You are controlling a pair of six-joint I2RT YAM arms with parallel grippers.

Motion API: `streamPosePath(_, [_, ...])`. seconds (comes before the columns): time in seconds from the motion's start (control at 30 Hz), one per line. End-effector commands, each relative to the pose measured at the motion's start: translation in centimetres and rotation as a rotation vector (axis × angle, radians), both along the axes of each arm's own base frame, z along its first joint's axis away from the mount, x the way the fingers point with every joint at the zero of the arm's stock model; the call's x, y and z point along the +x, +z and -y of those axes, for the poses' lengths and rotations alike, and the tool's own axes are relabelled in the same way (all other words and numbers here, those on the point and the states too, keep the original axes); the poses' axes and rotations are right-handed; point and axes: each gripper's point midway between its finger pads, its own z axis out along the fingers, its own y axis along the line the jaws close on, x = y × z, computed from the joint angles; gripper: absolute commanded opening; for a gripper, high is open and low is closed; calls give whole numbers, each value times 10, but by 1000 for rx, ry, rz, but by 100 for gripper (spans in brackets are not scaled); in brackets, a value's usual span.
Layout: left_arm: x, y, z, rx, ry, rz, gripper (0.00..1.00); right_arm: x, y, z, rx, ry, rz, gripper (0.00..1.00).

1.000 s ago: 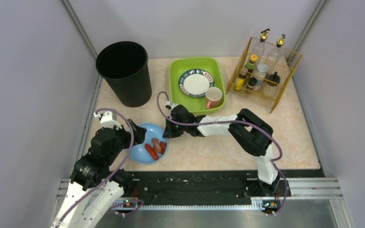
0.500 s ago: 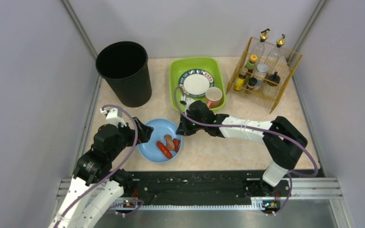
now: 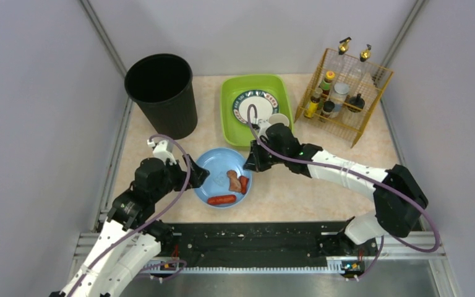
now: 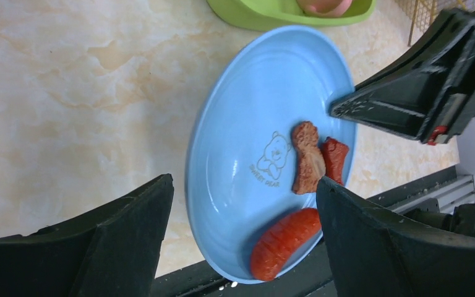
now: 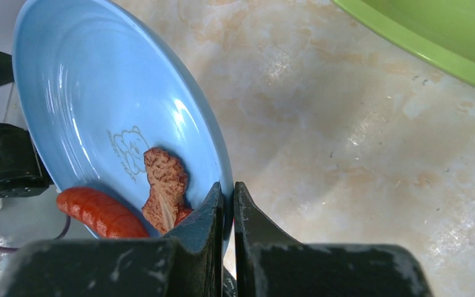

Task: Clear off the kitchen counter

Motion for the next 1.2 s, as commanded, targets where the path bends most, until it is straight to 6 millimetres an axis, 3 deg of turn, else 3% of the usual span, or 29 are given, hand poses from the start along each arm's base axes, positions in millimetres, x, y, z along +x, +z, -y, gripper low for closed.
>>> streamPosePath(0.0, [3, -2, 16, -55, -59, 6, 89, -4, 33, 3, 86, 34, 23, 0])
streamPosePath(0.17, [3, -13, 23, -73, -79, -12, 84, -9, 38, 7, 99, 49, 14, 0])
streamPosePath(0.37, [4, -19, 26, -74, -94, -28, 67, -10, 42, 12, 99, 39, 18, 0])
streamPosePath(0.63, [7, -22, 30, -73, -106, -38, 23, -10, 42, 18, 82, 30, 24, 0])
streamPosePath(0.7, [8, -24, 31, -70, -113, -45, 2, -9, 42, 19, 81, 22, 26, 0])
streamPosePath(1.07, [14, -33, 42, -91, -136, -86, 0, -8, 51, 28, 86, 0, 52, 1])
streamPosePath(1.17, [16, -28, 45, -115, -136, -87, 0, -6, 50, 35, 66, -22, 58, 14])
